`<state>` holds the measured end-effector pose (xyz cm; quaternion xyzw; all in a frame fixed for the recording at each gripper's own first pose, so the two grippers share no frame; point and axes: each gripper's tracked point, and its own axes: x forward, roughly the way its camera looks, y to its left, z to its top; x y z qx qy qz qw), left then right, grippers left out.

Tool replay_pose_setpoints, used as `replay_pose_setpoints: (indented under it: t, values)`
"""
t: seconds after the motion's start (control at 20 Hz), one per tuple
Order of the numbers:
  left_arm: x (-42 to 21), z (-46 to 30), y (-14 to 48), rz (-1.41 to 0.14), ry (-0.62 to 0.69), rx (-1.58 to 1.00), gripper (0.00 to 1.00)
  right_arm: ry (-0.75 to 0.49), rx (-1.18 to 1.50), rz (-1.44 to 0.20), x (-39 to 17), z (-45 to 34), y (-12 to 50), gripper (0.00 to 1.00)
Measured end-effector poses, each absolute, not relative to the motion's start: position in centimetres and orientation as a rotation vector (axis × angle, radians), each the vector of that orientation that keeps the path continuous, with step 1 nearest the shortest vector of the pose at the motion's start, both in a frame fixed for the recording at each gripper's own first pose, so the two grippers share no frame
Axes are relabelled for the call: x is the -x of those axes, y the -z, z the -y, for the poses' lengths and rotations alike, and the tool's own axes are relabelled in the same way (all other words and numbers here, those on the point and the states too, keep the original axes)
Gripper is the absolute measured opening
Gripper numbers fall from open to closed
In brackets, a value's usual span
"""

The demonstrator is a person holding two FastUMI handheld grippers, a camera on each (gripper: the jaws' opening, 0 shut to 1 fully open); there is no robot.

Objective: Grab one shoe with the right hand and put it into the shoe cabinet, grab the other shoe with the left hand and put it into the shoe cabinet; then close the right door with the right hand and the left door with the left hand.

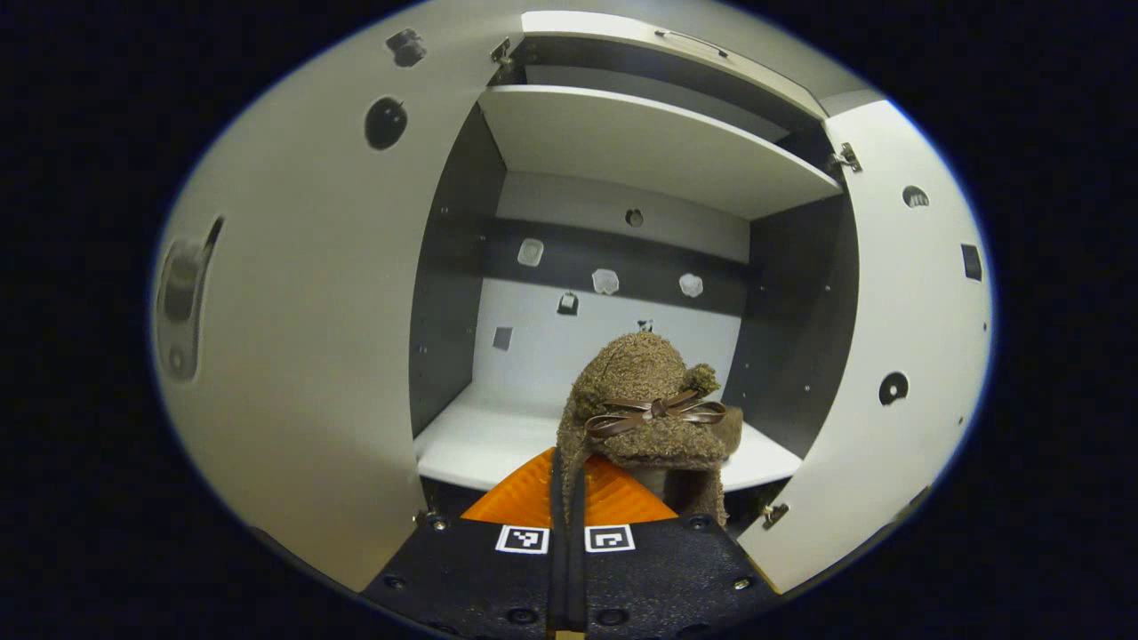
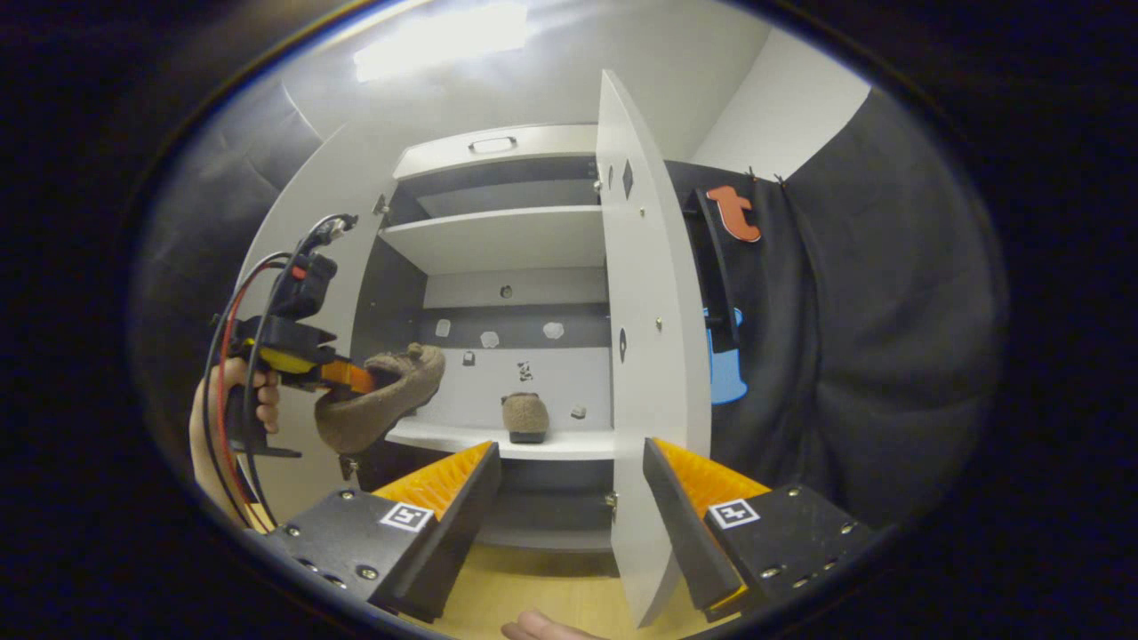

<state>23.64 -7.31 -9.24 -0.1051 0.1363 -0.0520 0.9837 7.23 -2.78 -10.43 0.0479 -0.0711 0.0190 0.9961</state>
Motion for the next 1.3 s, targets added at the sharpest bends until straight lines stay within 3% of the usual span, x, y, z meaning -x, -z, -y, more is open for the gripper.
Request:
replay_pose_setpoints:
  t: [0.35,0.65,0.95,1.05,1.2,1.25,1.3]
  values:
    - [-31.3,9.3,7.8,-0.290,0.100,0.251,0.03,-0.051,-0.065,0.165,-5.8,3.1,10.4,0.96]
    - [-37.3,10.3,12.9,-0.395,0.058,0.258,0.05,-0.065,-0.046,0.165,-4.8,3.0,10.5,0.96]
    - [-39.3,10.4,18.2,-0.523,0.039,0.240,0.05,-0.038,-0.059,0.143,-3.9,4.3,11.5,0.96]
    - [-39.6,10.8,18.8,-0.533,0.048,0.252,0.10,-0.032,-0.061,0.139,-3.9,4.5,11.8,0.97]
    - [-39.8,10.6,18.6,-0.516,0.050,0.221,0.27,-0.027,-0.053,0.130,-3.6,4.3,12.2,0.95]
    - [-39.3,10.4,18.7,-0.527,0.048,0.197,0.41,-0.027,-0.046,0.128,-3.6,4.1,12.4,0.96]
    - [-39.1,10.1,18.4,-0.517,0.042,0.178,0.45,-0.024,-0.038,0.132,-3.6,4.0,12.4,0.96]
